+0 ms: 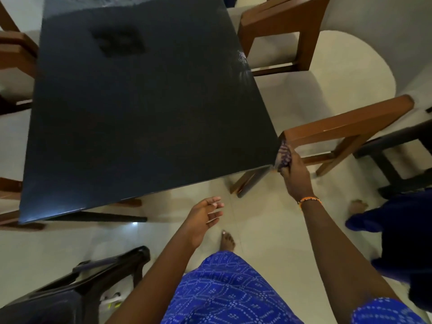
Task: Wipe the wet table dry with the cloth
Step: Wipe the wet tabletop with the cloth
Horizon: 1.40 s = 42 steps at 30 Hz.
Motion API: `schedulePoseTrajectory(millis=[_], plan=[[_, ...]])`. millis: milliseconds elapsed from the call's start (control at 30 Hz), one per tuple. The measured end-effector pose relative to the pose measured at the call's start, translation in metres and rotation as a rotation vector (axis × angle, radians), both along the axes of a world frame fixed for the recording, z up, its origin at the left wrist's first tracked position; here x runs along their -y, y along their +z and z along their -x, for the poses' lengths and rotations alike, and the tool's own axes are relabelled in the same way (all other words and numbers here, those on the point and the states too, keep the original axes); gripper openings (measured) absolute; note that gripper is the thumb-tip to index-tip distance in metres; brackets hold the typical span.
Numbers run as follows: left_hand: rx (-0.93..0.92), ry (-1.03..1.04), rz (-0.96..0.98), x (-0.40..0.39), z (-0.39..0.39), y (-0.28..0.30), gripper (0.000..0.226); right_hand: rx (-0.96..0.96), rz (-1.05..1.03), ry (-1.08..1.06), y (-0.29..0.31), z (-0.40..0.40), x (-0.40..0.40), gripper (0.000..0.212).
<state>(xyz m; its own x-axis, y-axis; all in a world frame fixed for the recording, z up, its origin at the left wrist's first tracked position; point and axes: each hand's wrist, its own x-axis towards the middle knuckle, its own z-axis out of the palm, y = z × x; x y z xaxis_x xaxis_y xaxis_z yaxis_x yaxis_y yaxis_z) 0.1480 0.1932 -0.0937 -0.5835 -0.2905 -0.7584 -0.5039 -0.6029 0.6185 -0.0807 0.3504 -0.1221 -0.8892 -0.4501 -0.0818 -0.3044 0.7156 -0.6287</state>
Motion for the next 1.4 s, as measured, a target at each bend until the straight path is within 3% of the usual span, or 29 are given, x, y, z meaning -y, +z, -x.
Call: schedulePoseTrajectory(millis=[100,200,333,433,533,600,700,800,933,1033,1133,1400], plan=[[0.017,0.057,-0.030,0.006,-0.007,-0.005,0.024,0.263,0.355,-0.450,-0.002,-0.006,-0.008,0.040],[0.019,0.111,-0.069,0.013,-0.016,-0.008,0.022,0.406,0.706,-0.751,0.006,-0.022,0.006,0.042],[0.011,0.150,-0.077,0.023,-0.031,-0.006,0.021,0.359,0.614,-0.675,0.021,-0.059,0.059,0.060],[-0.008,0.213,-0.109,0.034,-0.049,-0.004,0.020,0.319,0.446,-0.696,0.035,-0.095,0.093,0.058],[-0.032,0.302,-0.149,0.051,-0.075,-0.002,0.022,0.378,0.266,-0.463,0.047,-0.157,0.122,0.050],[-0.028,0.380,-0.171,0.065,-0.101,-0.002,0.021,0.529,0.239,-0.130,0.062,-0.210,0.143,0.032],[-0.009,0.562,-0.194,0.092,-0.147,-0.002,0.022,0.642,0.084,0.528,0.079,-0.268,0.181,0.046],[-0.014,0.813,-0.237,0.126,-0.197,-0.001,0.019,0.516,0.000,0.810,0.099,-0.297,0.234,0.058],[-0.003,0.928,-0.180,0.170,-0.242,0.007,0.023,0.052,-0.031,0.901,0.115,-0.306,0.292,0.068],[-0.011,0.959,-0.183,0.194,-0.266,0.009,0.024,-0.249,-0.330,0.915,0.094,-0.292,0.325,0.073],[-0.025,0.969,-0.191,0.214,-0.282,0.011,0.022,-0.159,-0.507,0.856,0.059,-0.292,0.342,0.075],[-0.083,0.941,-0.198,0.251,-0.301,0.011,0.027,-0.232,-0.467,0.847,0.038,-0.301,0.403,0.075]])
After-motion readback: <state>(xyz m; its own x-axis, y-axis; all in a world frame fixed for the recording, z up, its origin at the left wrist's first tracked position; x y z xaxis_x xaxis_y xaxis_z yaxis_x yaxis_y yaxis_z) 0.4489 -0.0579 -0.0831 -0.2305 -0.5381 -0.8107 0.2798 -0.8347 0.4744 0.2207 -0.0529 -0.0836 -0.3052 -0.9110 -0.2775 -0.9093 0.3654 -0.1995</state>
